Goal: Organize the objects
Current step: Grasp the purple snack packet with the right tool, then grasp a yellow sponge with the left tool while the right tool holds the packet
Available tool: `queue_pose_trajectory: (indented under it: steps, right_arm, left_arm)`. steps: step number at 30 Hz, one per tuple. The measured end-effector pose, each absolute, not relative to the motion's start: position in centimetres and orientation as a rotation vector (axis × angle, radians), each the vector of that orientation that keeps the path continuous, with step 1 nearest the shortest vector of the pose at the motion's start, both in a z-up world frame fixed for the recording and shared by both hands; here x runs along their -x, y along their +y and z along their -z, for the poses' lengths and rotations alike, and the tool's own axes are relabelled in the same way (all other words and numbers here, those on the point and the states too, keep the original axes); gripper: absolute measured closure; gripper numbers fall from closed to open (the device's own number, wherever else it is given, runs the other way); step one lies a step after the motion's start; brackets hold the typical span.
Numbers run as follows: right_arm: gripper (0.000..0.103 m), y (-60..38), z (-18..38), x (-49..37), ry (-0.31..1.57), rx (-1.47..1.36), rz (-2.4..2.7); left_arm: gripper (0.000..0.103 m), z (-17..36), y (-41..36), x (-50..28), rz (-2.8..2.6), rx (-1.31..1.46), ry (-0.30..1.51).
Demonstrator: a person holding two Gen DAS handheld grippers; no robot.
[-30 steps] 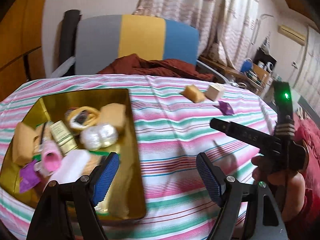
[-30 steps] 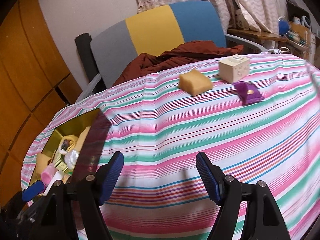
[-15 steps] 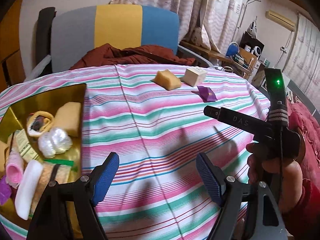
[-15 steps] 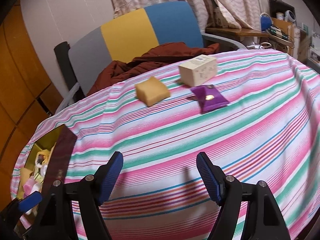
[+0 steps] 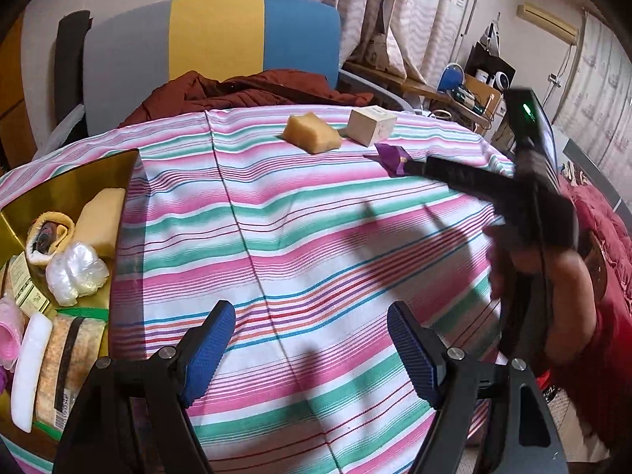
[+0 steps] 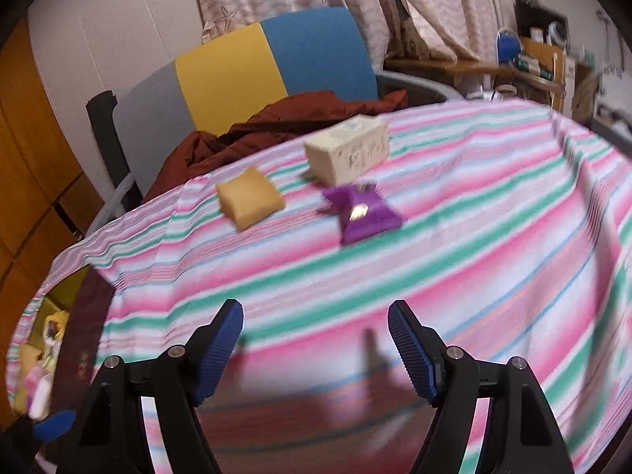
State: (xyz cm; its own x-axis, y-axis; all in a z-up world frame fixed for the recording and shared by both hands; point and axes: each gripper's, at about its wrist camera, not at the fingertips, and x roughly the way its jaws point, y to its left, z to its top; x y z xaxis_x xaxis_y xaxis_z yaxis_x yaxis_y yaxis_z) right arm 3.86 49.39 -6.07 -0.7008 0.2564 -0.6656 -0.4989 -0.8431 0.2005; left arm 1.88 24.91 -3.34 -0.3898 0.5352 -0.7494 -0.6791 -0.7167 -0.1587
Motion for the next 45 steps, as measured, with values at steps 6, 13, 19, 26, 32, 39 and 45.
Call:
queue_pose_trajectory:
  steps: [6, 13, 19, 26, 32, 39, 45]
  right_arm:
    - [0.026, 53.8, 5.8, 0.2, 0.405, 0.912, -2.500]
    - [0.036, 57.2, 8.3, 3.4, 0.425, 1.035, -2.484]
    - [0.060, 57.6, 9.3, 3.1, 0.489, 1.054, -2.525]
    - [0.066, 58.4, 8.8, 0.8, 0.540, 0.944, -2.490]
    - [0.067, 59.5, 9.1, -0.8, 0.645, 0.876, -2.465]
    - [0.067, 60.0, 9.4, -0.9, 0.708, 0.857, -2.486]
    - [0.066, 60.1, 9.5, -0.8, 0.710, 0.863, -2.488]
  left_arm:
    - [0.022, 3.5, 26.3, -1.2, -2.116, 1.074, 0.244]
    - [0.022, 3.7, 29.6, 1.5, -2.108, 1.093, 0.267]
    - [0.022, 3.8, 34.4, 5.3, -2.115, 1.083, 0.279]
    - [0.018, 3.5, 40.2, 9.8, -2.213, 0.981, 0.343]
    - [0.015, 4.1, 44.2, 12.3, -2.264, 0.897, 0.377]
    - [0.004, 5.2, 45.7, 14.0, -2.287, 0.900, 0.403]
    - [0.004, 5.9, 46.1, 16.5, -2.339, 0.964, 0.417]
